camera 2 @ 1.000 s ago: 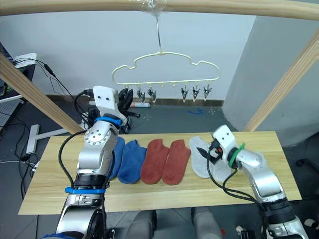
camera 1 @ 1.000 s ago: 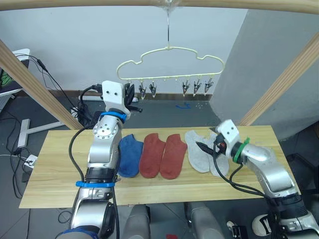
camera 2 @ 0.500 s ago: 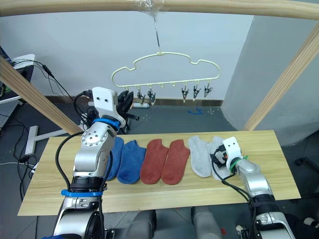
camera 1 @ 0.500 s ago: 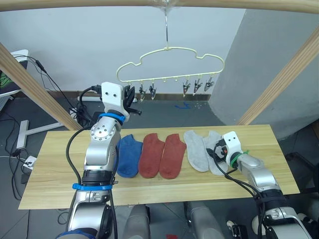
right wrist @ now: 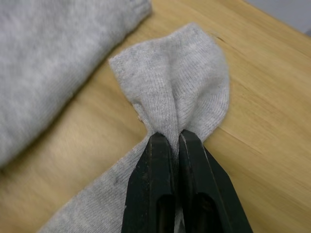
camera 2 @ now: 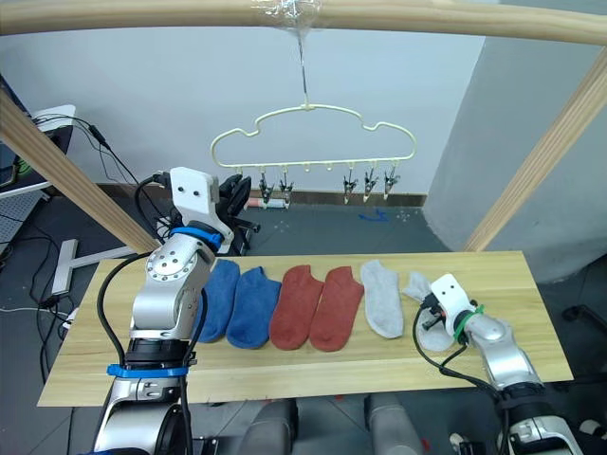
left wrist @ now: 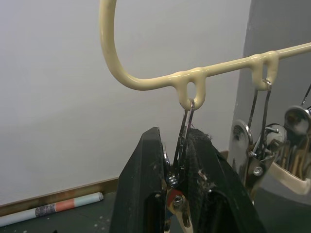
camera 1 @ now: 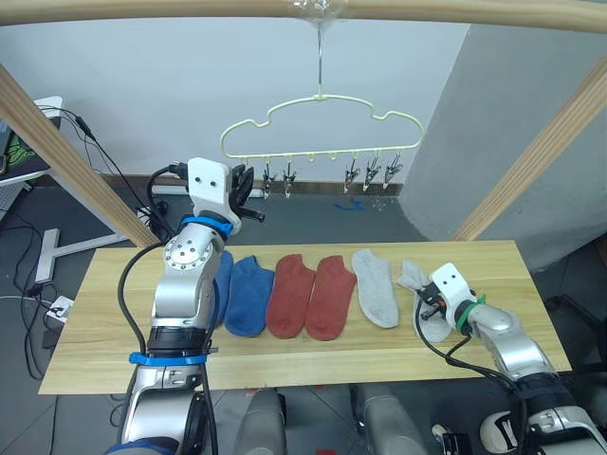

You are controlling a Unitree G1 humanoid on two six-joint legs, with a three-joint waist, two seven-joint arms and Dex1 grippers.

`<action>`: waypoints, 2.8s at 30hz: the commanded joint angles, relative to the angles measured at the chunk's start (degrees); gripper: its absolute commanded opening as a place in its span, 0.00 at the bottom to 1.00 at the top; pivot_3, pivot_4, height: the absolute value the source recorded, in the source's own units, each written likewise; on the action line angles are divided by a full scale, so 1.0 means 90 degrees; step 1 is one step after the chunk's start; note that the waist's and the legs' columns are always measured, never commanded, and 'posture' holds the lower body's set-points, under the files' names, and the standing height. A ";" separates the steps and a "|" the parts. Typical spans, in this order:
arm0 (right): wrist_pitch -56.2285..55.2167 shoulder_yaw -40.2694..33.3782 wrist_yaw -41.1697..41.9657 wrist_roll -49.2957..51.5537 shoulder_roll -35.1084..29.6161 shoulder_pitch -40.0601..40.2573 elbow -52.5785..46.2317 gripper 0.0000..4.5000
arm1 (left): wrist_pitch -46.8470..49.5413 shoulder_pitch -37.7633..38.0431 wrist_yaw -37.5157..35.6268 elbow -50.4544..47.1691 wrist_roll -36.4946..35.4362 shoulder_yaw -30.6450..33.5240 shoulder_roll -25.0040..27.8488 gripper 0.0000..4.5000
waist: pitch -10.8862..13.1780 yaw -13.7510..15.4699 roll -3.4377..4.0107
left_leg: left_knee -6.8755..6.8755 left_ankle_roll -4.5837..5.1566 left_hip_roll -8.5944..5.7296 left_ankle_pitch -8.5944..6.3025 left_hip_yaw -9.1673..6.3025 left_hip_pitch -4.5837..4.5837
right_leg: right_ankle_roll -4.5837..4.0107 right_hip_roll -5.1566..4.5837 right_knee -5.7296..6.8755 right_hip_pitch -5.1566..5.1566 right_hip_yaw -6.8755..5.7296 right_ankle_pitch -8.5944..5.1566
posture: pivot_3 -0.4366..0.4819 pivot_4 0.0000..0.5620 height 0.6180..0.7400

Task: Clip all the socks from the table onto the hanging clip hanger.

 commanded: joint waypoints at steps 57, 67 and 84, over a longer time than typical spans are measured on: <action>-0.0182 0.1832 -0.0241 -0.0959 0.2496 -0.1439 -0.3022 0.01 | 0.6289 -0.1258 0.0400 0.0192 -0.5745 0.2366 0.0488 0.05 | 0.0003 -0.0024 -0.0003 | -0.0005 -0.0012 0.0006 0.0006 -0.0014 -0.0001 | -0.0018 0.0002 0.0008 -0.0007 -0.0012 0.0010 | 0.46 0.43 1.00; -0.0340 0.1802 -0.0294 -0.1019 0.2521 -0.1520 -0.2969 0.01 | 0.6345 -0.1216 0.0435 0.0168 -0.5835 0.2393 0.0539 0.05 | 0.0003 -0.0020 -0.0003 | -0.0004 -0.0013 0.0007 0.0006 -0.0014 -0.0001 | -0.0018 0.0002 0.0008 -0.0007 -0.0012 0.0010 | 0.46 0.44 1.00; -0.0532 0.1771 -0.0283 -0.0791 0.2496 -0.1182 -0.3160 0.01 | 0.6413 -0.1245 0.0434 0.0266 -0.5988 0.2431 0.0623 0.05 | 0.0003 -0.0019 -0.0003 | -0.0005 -0.0013 0.0007 0.0006 -0.0014 -0.0001 | -0.0018 0.0002 0.0008 -0.0007 -0.0012 0.0010 | 0.47 0.43 1.00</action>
